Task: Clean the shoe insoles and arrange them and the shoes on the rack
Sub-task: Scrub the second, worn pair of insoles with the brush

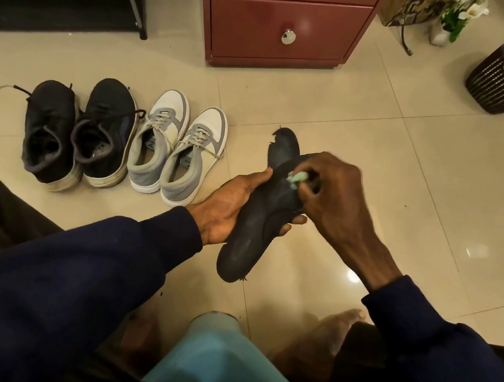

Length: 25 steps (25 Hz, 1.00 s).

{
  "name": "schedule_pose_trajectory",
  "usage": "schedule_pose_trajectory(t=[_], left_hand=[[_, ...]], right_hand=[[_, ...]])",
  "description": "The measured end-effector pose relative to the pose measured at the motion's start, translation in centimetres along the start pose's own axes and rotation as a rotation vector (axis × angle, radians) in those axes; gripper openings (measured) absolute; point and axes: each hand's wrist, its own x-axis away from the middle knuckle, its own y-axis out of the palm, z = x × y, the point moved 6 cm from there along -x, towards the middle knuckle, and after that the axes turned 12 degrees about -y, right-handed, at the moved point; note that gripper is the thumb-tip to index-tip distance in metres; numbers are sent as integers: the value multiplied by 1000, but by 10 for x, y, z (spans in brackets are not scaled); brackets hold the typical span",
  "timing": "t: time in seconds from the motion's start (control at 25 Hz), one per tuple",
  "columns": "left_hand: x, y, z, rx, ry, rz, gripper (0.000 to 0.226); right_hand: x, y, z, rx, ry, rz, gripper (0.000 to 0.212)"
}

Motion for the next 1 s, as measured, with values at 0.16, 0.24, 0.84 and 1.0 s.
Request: schedule_pose_trajectory(t=[0.16,0.24,0.84,1.0], left_hand=[[3,1,1,-22,-1,12,45],[4,-5,0,-21,2,54,39],[2,0,1,-10,2,-3,54],[3,-8,1,-13,19,81,42]], right_hand=[[6,5,-11,-14,-3,18,16],[8,22,-27,-157,-23,-128,14],[4,-6,5,18,77,42,16],[10,16,-18,-91,32,-102,15]])
